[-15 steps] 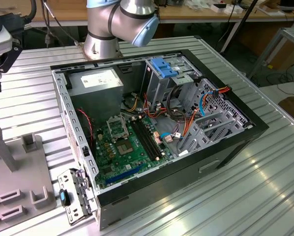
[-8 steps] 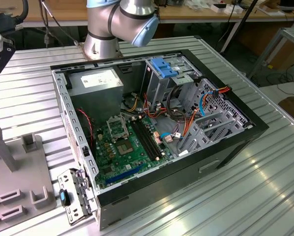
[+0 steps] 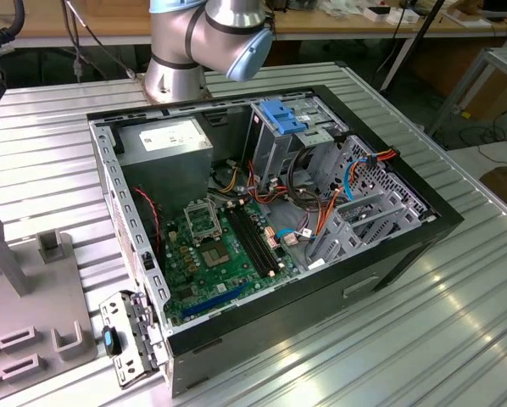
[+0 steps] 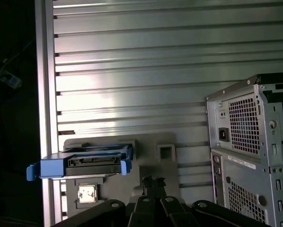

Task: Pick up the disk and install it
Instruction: 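Reach for the disk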

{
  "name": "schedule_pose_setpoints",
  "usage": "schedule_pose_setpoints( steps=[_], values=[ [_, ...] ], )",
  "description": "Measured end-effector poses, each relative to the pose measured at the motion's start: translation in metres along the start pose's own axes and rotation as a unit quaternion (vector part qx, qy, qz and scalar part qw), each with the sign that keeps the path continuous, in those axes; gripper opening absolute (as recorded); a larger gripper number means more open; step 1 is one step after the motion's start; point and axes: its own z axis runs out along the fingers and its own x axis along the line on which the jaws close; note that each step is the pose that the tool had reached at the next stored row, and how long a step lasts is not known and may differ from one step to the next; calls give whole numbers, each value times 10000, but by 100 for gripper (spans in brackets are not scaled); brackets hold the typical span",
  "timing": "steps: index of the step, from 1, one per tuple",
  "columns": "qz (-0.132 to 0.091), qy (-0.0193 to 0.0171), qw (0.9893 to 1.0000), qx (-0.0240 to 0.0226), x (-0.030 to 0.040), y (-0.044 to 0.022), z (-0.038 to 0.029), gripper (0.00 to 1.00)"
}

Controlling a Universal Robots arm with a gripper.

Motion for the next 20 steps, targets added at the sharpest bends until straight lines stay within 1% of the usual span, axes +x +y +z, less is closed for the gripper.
schedule_pose_setpoints(
  steps=[12, 14, 15, 20],
  values=[
    [-1, 0, 10000, 0, 109, 25, 2, 11],
    [-4, 0, 10000, 0, 147, 26, 3, 11],
    [-9, 1, 10000, 0, 182, 30, 2, 11],
    [-23, 1, 10000, 0, 300, 25, 2, 11]
  ],
)
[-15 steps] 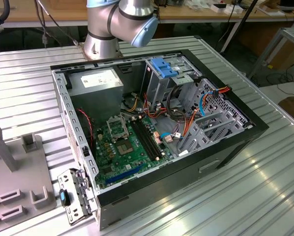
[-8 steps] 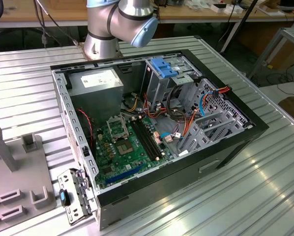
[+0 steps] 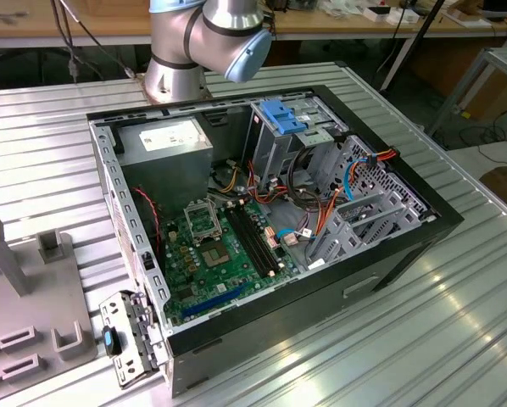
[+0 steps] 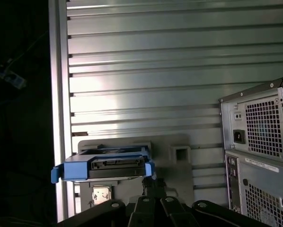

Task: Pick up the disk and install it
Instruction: 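Reach for the disk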

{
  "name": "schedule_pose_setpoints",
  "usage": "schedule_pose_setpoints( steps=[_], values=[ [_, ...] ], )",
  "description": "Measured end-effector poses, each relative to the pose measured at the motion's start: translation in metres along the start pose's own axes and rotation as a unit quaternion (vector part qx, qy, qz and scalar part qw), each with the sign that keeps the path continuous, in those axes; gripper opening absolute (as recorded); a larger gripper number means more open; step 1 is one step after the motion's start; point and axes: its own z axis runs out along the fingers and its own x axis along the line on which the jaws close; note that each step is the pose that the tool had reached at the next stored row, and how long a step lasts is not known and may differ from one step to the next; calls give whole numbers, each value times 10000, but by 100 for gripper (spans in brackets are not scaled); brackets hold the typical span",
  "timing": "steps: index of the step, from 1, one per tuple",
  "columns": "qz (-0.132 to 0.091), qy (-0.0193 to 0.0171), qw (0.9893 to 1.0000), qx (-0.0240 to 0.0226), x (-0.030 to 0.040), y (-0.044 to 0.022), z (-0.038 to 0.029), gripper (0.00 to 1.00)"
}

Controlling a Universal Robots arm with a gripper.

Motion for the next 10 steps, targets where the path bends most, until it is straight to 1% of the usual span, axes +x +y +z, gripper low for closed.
schedule_pose_setpoints(
  steps=[5, 7, 9, 10],
  values=[
    [-13, 5, 10000, 1, 102, -7, -1, 11],
    [-24, 12, 10000, 0, 179, -12, -1, 11],
    [-40, 25, 10000, 1, 281, -19, -1, 11],
    [-44, 28, 10000, 1, 308, -21, 0, 11]
  ],
)
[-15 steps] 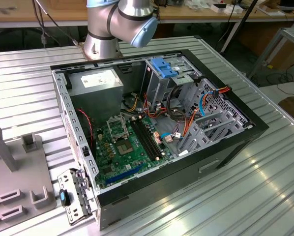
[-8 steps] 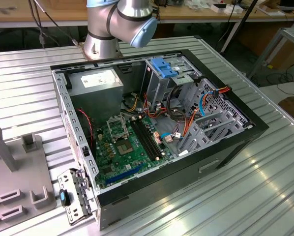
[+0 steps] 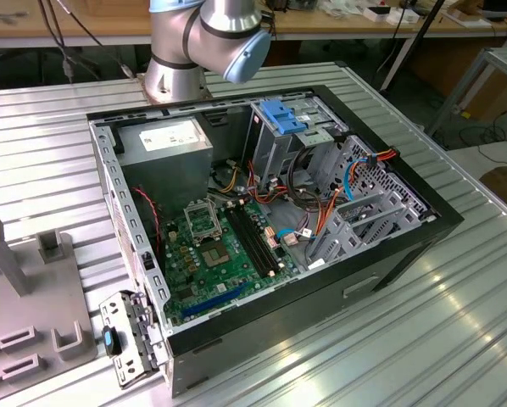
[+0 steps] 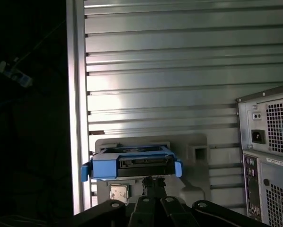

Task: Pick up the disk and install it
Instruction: 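Reach for the disk, then pick up the disk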

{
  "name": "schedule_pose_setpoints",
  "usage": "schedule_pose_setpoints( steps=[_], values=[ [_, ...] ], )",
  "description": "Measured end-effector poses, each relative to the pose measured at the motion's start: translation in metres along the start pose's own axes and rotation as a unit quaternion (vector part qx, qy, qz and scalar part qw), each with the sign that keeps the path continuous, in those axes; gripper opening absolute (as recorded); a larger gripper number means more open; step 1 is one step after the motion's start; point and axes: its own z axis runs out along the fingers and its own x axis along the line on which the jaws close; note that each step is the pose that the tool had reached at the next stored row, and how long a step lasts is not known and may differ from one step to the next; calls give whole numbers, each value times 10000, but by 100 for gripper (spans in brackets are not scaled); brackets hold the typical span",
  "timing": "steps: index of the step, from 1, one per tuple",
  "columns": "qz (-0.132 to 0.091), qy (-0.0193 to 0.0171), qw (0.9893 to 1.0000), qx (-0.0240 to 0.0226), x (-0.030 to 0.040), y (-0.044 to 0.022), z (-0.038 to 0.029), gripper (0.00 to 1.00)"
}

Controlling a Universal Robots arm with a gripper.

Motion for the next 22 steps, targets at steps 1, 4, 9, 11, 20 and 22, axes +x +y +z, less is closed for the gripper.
schedule_pose_setpoints(
  steps=[1, 4, 9, 11, 20, 22],
  values=[
    [-3, 3, 10000, 0, 21, -1, 0, 11],
    [-12, 9, 10000, 1, 91, -5, 0, 11],
    [-28, 20, 10000, 1, 262, -15, 0, 11],
    [-33, 24, 10000, 1, 305, -17, 1, 11],
    [-45, 27, 10000, 1, 332, -19, 1, 11],
    [-48, 27, 10000, 1, 332, -19, 1, 11]
  ],
)
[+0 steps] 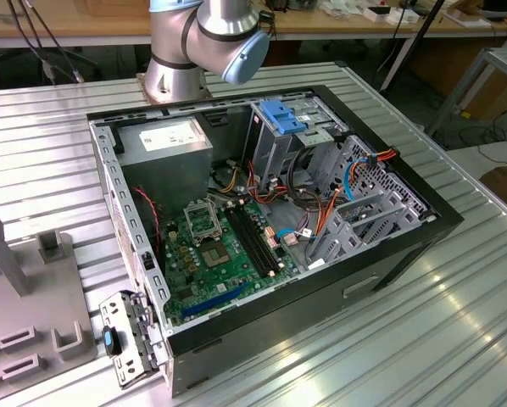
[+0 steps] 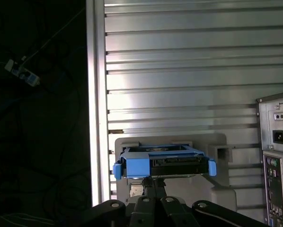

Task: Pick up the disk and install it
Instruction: 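Pick up the disk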

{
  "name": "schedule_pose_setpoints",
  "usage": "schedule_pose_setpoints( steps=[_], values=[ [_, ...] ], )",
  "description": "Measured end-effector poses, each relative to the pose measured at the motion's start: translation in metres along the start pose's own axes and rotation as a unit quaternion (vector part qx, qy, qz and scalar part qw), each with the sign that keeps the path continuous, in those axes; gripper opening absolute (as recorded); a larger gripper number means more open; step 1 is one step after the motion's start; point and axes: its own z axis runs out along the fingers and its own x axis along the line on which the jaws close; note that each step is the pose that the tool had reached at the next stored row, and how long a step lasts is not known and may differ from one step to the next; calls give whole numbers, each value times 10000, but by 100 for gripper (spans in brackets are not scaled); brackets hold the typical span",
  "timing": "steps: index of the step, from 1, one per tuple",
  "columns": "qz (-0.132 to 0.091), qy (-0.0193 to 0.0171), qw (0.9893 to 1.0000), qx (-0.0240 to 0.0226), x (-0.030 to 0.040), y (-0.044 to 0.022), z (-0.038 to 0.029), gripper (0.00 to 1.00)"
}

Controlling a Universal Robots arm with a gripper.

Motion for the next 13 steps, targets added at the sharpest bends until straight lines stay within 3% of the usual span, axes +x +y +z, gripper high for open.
schedule_pose_setpoints(
  steps=[6, 10, 13],
  values=[
    [28, -1, 10000, 0, 0, 0, 1, 11],
    [396, -17, 9992, 3, 1, 0, 6, 11],
    [694, -30, 9976, 5, 1, 0, 9, 11]
  ],
)
